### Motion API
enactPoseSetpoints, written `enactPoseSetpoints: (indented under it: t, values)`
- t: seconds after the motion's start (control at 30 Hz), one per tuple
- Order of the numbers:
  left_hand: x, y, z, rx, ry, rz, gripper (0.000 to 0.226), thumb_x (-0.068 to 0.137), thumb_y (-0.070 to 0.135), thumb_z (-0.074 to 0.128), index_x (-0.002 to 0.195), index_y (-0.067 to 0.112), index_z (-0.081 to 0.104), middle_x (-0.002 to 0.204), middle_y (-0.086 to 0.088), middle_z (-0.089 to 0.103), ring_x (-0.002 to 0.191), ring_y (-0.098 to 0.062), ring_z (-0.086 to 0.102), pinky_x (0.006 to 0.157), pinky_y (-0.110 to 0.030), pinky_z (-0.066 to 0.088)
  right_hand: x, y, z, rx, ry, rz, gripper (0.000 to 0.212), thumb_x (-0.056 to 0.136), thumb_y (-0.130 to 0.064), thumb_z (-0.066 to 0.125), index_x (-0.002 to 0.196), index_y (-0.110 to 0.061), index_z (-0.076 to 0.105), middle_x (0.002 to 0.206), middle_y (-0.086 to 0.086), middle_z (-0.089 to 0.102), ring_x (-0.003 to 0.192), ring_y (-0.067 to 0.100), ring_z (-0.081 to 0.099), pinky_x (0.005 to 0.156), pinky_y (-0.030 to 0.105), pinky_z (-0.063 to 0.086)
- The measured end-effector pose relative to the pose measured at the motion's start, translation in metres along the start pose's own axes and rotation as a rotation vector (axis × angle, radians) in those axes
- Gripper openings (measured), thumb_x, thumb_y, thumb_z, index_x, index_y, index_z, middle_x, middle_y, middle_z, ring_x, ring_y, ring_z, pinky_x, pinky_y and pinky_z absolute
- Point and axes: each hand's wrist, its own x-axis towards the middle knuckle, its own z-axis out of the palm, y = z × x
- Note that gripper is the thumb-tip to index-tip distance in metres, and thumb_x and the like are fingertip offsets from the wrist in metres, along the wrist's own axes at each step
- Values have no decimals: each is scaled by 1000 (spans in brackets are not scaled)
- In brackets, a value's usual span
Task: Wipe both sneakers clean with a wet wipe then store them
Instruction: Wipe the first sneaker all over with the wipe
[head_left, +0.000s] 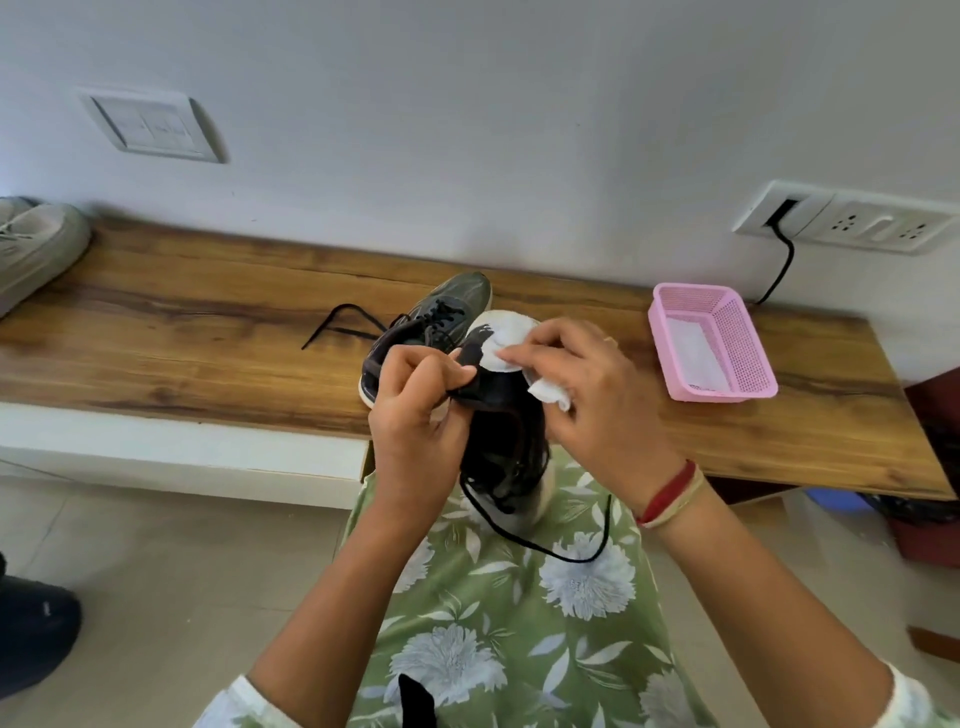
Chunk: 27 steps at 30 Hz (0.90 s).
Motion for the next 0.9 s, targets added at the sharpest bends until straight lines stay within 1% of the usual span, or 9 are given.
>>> enactPoseSetpoints:
  t: [0.1,0.2,0.3,0.43,0.53,0.63,0.77,0.83,0.9]
  values:
    - [-1,-2,3,-4,20,-31,41,71,-24,61,82,15,55,90,11,47,82,-14,56,78,-45,57,-13,-4,13,87,112,173,36,75,7,56,105,-9,69,97,4,58,92,17,57,84,26,48]
    - [-2,-4,3,2,30,-45,36,72,-19,58,81,16,54,87,10,46,80,-1,51,80,-35,56,-21,-24,26,223,180,262,22,82,0,62,102,-8,70,99,3,60,88,12,59,82,17,48]
    - [-1,-6,-1,18,38,-57,43,69,-24,59,80,18,55,85,9,46,78,2,51,79,-19,51,-23,-28,24,283,107,201,27,79,5,64,102,-9,70,100,2,61,88,10,60,80,18,50]
    - [0,-7,2,8,9,-61,41,70,-24,62,81,15,56,85,9,46,77,-1,52,80,-21,52,-10,-10,20,140,148,208,42,70,17,62,103,-8,69,99,5,60,92,16,57,84,27,50]
    - [-1,-5,2,22,19,-72,34,69,-25,61,78,8,59,84,8,46,78,4,51,75,-8,45,-18,-21,25,148,101,124,43,69,17,62,106,-5,68,98,7,60,95,16,56,84,25,48]
    - [-1,-5,0,0,48,-109,38,71,-24,60,81,13,57,82,5,47,79,5,52,70,-8,44,-25,-18,29,221,105,93,42,71,17,62,105,-5,69,99,7,60,94,14,57,82,22,48]
    - [7,-6,-3,-25,79,-149,43,71,-21,58,80,20,53,86,3,50,82,2,52,65,-10,43,-42,-16,33,270,-44,-7,39,70,15,59,101,-7,70,100,6,62,94,11,56,82,19,44]
    - [11,-8,-4,-53,29,-128,42,70,-25,58,79,17,54,96,2,54,94,1,56,74,-12,48,-36,-20,25,382,112,135,29,77,8,56,98,-7,69,99,5,62,91,8,56,81,18,46]
    - [9,-8,-3,-100,-57,-88,45,69,-29,54,82,14,54,107,3,57,104,-12,60,87,-27,53,-14,-11,11,384,328,260,19,83,1,59,97,-8,69,97,5,65,90,9,58,80,12,44]
